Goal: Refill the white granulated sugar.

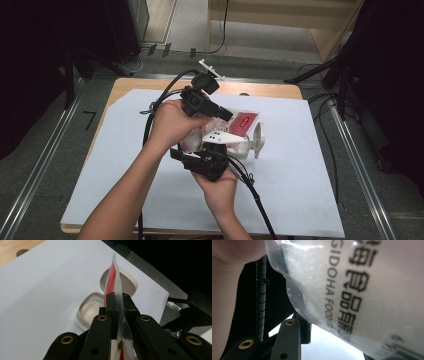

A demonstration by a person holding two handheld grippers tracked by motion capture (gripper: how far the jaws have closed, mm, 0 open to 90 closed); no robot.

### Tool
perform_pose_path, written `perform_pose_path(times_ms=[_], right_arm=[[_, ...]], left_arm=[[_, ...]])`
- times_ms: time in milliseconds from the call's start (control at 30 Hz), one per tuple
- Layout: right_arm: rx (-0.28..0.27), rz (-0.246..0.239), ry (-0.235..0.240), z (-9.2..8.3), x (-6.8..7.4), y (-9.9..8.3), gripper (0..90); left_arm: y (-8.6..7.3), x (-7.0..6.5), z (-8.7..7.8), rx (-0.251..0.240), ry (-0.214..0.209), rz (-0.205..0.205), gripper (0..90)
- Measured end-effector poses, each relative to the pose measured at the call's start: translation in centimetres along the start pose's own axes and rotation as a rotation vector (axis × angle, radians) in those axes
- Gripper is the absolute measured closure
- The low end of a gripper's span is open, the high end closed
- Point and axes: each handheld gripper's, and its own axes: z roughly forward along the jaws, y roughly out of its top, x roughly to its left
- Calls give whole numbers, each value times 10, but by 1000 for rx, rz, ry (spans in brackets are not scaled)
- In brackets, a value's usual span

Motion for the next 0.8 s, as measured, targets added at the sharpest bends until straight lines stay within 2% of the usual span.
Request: perform_pose_path(times_ms=[233, 333, 367, 500, 800], right_arm=[[-3, -4, -6, -3, -3, 1, 630], [-2, -9, -13, -4, -6, 3, 630], [-5, -11, -15, -4, -7, 3, 629], [1, -5, -15, -5, -9, 3, 629], [10, -11, -14, -4, -9, 2, 629]], left_arm=[[4, -1, 2, -2, 5, 16, 876], [5, -2, 4, -20, 9, 19, 876], [6, -2, 4, -11, 14, 23, 876], [5, -1, 6, -22, 14, 15, 876], [3, 1, 5, -15, 10, 18, 877]])
